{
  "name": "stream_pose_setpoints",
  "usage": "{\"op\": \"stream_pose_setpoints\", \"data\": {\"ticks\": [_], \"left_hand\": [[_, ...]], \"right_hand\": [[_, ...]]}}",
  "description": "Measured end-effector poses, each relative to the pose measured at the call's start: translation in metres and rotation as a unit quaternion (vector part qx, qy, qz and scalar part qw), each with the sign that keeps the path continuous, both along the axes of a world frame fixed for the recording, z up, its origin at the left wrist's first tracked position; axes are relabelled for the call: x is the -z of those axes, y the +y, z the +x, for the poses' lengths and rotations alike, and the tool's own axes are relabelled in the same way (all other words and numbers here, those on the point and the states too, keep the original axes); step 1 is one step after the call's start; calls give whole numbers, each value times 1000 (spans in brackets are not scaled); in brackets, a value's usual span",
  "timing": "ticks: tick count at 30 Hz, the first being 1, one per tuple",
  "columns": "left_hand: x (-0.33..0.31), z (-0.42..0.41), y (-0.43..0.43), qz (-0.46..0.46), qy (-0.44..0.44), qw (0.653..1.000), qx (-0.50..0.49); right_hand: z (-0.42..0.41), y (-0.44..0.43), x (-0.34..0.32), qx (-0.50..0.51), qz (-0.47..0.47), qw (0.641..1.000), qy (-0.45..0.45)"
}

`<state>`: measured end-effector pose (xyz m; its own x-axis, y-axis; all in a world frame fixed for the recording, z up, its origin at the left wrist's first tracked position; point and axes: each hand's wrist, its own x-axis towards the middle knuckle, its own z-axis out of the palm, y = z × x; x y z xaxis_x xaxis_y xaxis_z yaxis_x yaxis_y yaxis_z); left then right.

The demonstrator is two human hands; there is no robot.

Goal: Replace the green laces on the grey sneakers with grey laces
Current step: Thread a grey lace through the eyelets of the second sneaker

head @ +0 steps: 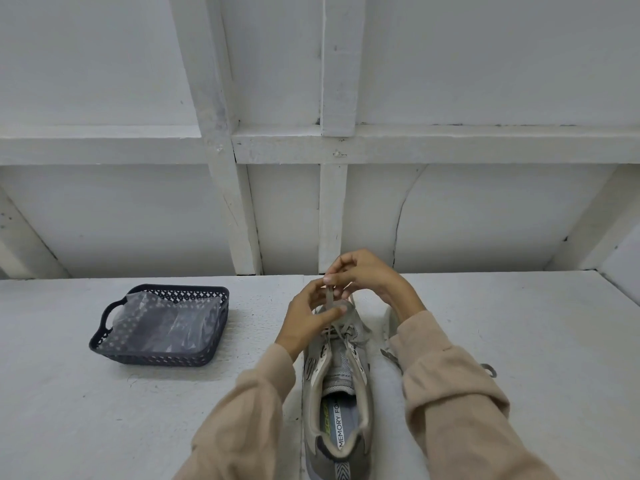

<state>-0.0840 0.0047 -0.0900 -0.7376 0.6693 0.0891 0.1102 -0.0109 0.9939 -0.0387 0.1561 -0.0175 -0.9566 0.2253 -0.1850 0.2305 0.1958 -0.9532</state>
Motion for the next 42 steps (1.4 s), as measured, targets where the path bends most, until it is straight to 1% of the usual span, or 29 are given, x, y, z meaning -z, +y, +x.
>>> {"op": "stream_pose_setpoints", "data": {"ticks": [2, 3, 6, 8, 11, 13, 15, 17, 20, 23, 24, 26, 28, 30, 32, 34, 36, 38, 40, 42], "left_hand": [[3, -1, 7, 4, -29, 999, 27], [6, 0, 9, -4, -30, 998, 46], [21, 8, 9, -26, -6, 995, 98], [25, 11, 8, -27, 2, 995, 94], [22, 11, 9, -32, 4, 994, 101], [22, 10, 9, -35, 14, 994, 101], [24, 10, 9, -32, 19, 994, 99], [26, 11, 10, -30, 17, 995, 98], [26, 11, 9, -29, 13, 994, 102], [25, 11, 9, -26, 14, 993, 114], [25, 10, 9, -23, 11, 993, 116], [24, 9, 8, -18, 1, 993, 120], [24, 8, 8, -13, -12, 992, 129], [24, 10, 7, -6, -26, 991, 132], [26, 10, 7, 3, -32, 991, 132], [25, 10, 8, 10, -31, 991, 128], [26, 9, 9, 12, -30, 992, 126], [28, 9, 9, 6, -26, 992, 120], [29, 7, 8, -12, -1, 994, 112], [29, 6, 7, -33, 22, 994, 105]], "right_hand": [[3, -1, -5, -6, -6, 1000, 8], [5, -1, -7, -10, -8, 1000, 13], [8, -1, -13, -31, -3, 999, 25], [10, -1, -18, -41, 0, 999, 31], [10, 2, -29, -29, -7, 998, 53], [10, 3, -40, -16, -27, 997, 71], [9, 5, -53, 4, -67, 992, 102], [5, 10, -69, 31, -119, 981, 151], [-5, 14, -85, 88, -185, 951, 230], [-19, 11, -76, 144, -220, 929, 262], [-23, 10, -68, 149, -235, 927, 252], [-26, 10, -51, 138, -234, 943, 194], [-24, 16, -34, 135, -160, 973, 95], [-17, 23, -18, 151, -41, 987, 19], [-4, 28, -6, 157, 48, 986, -30], [9, 32, 0, 128, 87, 985, -82], [21, 29, 1, 68, 127, 978, -149], [28, 22, 4, -4, 158, 964, -211], [30, 10, 11, -40, 164, 959, -229], [29, -1, 20, -32, 164, 967, -193]]}}
